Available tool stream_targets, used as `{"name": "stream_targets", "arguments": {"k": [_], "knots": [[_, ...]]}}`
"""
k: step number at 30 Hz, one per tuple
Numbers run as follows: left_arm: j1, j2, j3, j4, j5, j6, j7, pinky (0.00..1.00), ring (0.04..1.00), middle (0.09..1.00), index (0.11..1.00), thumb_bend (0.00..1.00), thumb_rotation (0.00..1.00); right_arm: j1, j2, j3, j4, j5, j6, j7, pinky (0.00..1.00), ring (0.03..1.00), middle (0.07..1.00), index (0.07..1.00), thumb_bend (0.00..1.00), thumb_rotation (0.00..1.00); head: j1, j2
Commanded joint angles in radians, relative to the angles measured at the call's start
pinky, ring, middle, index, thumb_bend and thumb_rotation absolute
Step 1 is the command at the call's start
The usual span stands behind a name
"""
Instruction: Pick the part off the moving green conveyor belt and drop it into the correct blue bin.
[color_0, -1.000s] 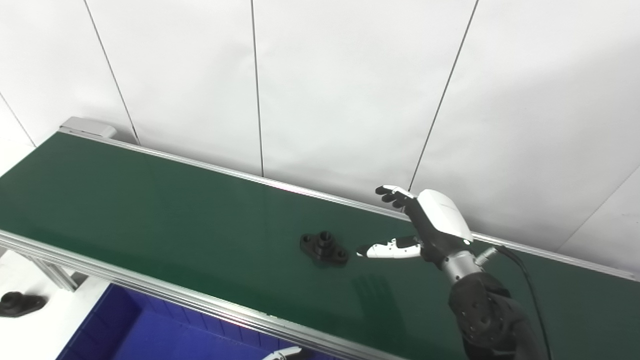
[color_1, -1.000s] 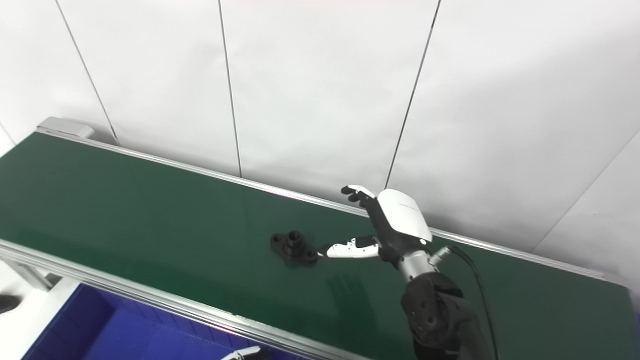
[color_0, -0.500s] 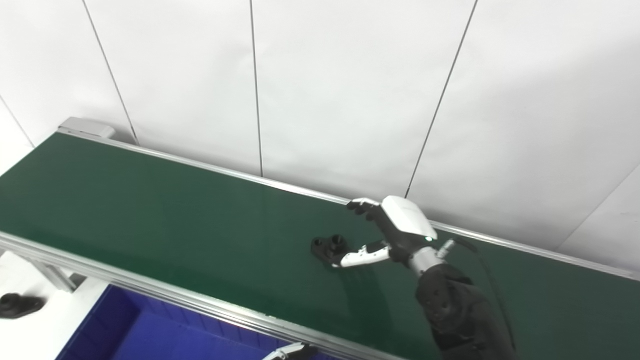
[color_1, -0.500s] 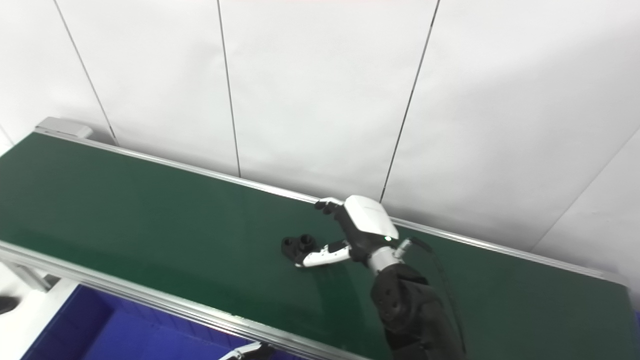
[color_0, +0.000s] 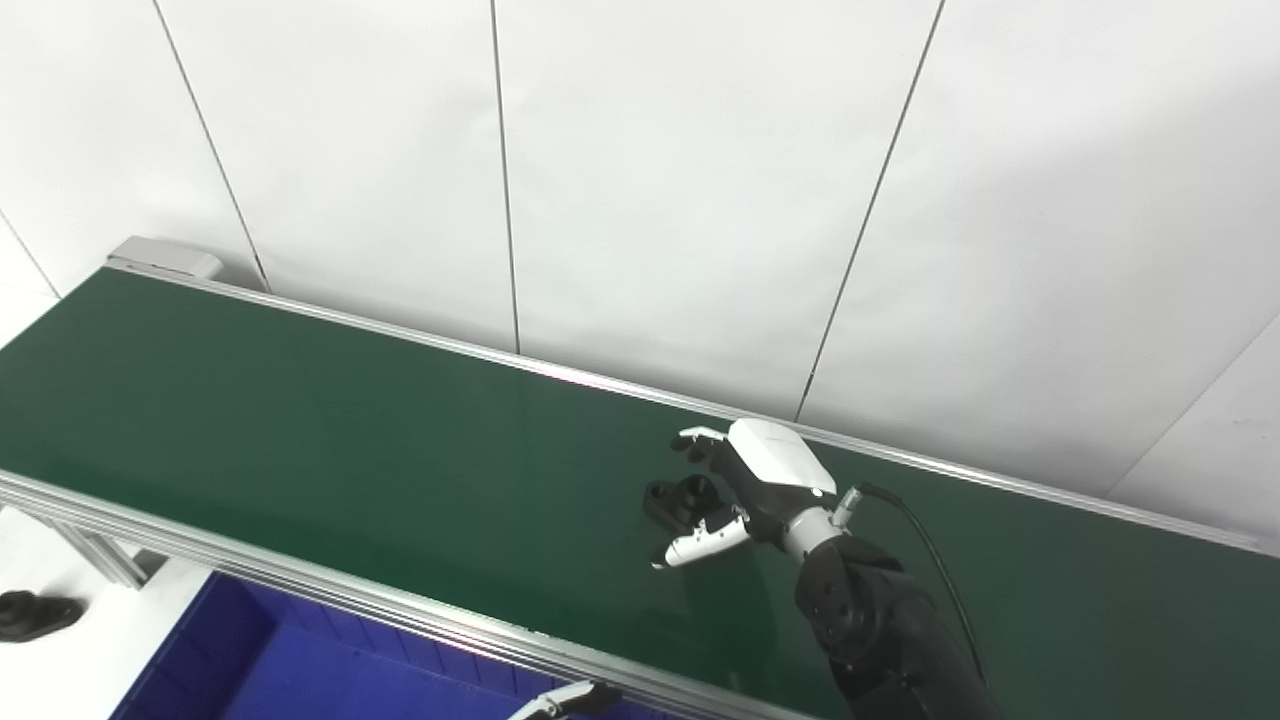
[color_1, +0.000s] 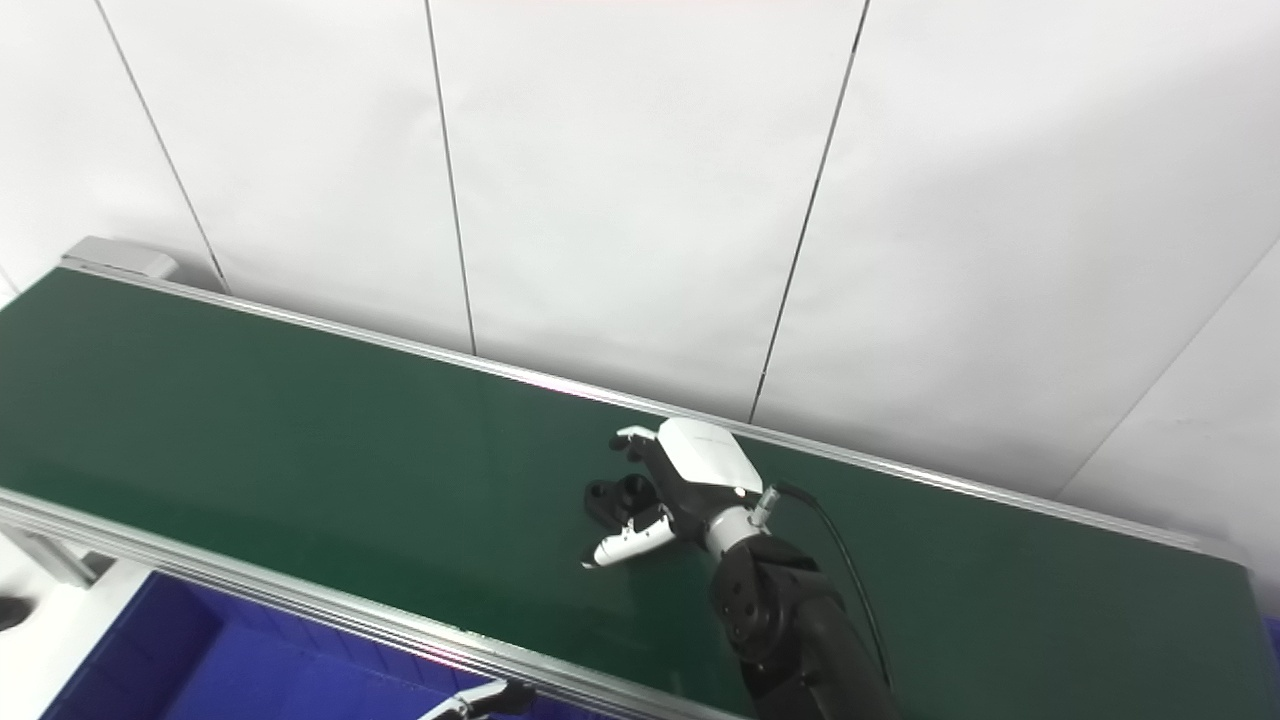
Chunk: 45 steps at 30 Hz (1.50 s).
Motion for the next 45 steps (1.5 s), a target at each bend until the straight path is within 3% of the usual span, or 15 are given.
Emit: {"name": "stream_targets", "arguments": {"k": [1, 12, 17, 19, 21, 23, 24, 27, 45], "knots": [[0.008, 0.013, 0.012, -0.034, 0.020, -0.022, 0.008, 0.70, 0.782, 0.821, 0.796, 0.90, 0.29, -0.039, 0.005, 0.002, -0.005, -0.002, -0.015, -0.034, 0.67, 0.758, 0.793, 0.832, 0.85, 0.33, 0.001, 0.000], [0.017, 0.009, 0.020, -0.045, 0.010, -0.022, -0.011, 0.68, 0.781, 0.831, 0.801, 0.90, 0.27, -0.023, -0.043, -0.012, 0.037, 0.019, -0.006, -0.040, 0.68, 0.787, 0.812, 0.828, 0.81, 0.23, 0.001, 0.004], [0.018, 0.008, 0.024, -0.045, 0.015, -0.022, -0.014, 0.71, 0.791, 0.833, 0.802, 0.90, 0.27, -0.026, -0.075, -0.015, 0.048, 0.029, -0.008, -0.045, 0.65, 0.750, 0.781, 0.814, 0.75, 0.18, 0.000, 0.009], [0.016, 0.005, 0.025, -0.043, 0.032, -0.022, -0.004, 0.71, 0.790, 0.829, 0.803, 0.89, 0.27, -0.024, -0.086, -0.021, 0.053, 0.038, -0.007, -0.047, 0.60, 0.710, 0.752, 0.789, 0.72, 0.14, 0.000, 0.016], [0.012, 0.003, 0.024, -0.042, 0.038, -0.022, 0.003, 0.72, 0.789, 0.823, 0.801, 0.89, 0.28, -0.023, -0.089, -0.026, 0.061, 0.049, -0.007, -0.055, 0.49, 0.601, 0.676, 0.735, 0.68, 0.04, -0.001, 0.021], [0.009, 0.001, 0.022, -0.043, 0.041, -0.022, 0.007, 0.72, 0.793, 0.822, 0.802, 0.89, 0.28, -0.021, -0.091, -0.031, 0.073, 0.056, -0.015, -0.070, 0.39, 0.482, 0.504, 0.621, 0.57, 0.01, -0.001, 0.024], [0.009, 0.001, 0.022, -0.044, 0.039, -0.022, 0.005, 0.72, 0.794, 0.826, 0.805, 0.89, 0.28, -0.020, -0.093, -0.030, 0.076, 0.057, -0.014, -0.071, 0.39, 0.475, 0.465, 0.564, 0.54, 0.00, -0.002, 0.024], [0.009, 0.002, 0.025, -0.049, 0.036, -0.022, -0.001, 0.73, 0.801, 0.833, 0.810, 0.89, 0.28, -0.013, -0.098, -0.019, 0.067, 0.053, -0.011, -0.068, 0.36, 0.444, 0.451, 0.515, 0.53, 0.00, -0.007, 0.034], [0.017, 0.010, 0.022, -0.072, 0.028, -0.022, 0.007, 0.78, 0.823, 0.845, 0.820, 0.90, 0.26, 0.046, -0.121, 0.067, 0.075, 0.012, -0.066, -0.180, 0.28, 0.383, 0.427, 0.514, 0.53, 0.00, -0.014, 0.051]]}}
